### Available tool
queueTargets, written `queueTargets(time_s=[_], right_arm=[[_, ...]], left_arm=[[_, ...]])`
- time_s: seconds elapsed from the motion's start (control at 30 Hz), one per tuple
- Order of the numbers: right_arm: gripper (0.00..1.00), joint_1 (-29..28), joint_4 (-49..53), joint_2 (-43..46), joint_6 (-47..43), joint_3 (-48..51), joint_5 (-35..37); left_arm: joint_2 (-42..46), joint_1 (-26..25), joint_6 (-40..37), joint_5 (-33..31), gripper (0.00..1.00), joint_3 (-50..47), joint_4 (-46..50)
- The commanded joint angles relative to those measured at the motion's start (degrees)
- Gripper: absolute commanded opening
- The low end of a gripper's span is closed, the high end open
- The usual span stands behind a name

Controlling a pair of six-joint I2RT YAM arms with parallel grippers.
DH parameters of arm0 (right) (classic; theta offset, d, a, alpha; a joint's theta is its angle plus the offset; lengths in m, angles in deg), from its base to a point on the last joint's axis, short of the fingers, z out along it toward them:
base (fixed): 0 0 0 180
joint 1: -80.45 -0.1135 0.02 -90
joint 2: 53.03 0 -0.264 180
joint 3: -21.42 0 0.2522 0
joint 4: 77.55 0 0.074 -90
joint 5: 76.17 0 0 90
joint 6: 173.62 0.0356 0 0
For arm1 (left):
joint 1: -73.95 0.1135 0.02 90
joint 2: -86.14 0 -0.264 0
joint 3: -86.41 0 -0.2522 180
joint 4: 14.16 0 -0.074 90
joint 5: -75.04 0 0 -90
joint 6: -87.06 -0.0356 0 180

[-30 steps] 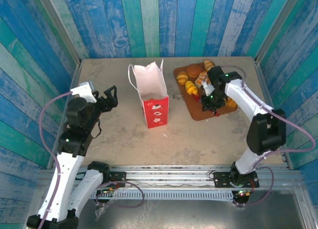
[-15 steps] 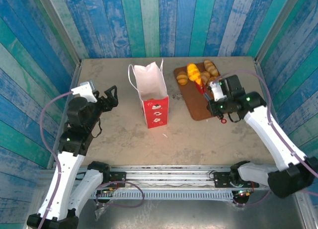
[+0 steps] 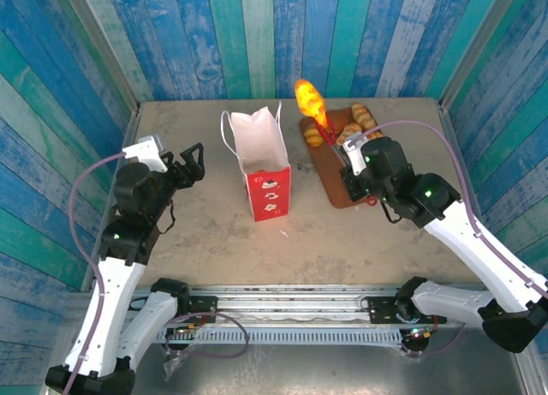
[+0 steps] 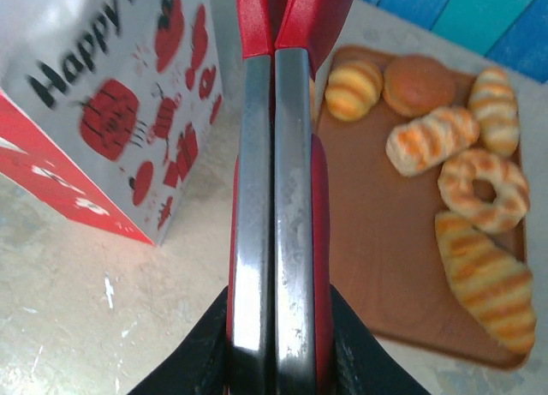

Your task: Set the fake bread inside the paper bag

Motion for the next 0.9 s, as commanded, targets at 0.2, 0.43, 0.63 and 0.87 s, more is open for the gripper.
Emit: queueTargets(time_s=[0.2,0.43,0.63,0.87], right_arm=[[0.10,-7.54,-3.66,1.26,2.27,-8.53,5.89],[0.10,-9.68,-2.79,1.56,10.92,-11.55,0.05],[0.11,-12.61,-5.27,2.29,16.53,-9.46,-3.83],[0.10,-14.44,-6.07,-0.50,19.71,-8.94,-6.22]], left_arm=[[-3.22,-0.10,3.34,7.24,0.94,6.65,-1.55],[-8.63,-0.14,5.88,15.07,0.94,7.07,-6.24],[-13.97,-0.09,9.51,21.69,0.94,6.89,-10.89],[-18.65,-0.09,10.66,22.39,0.97,7.07,-11.86]])
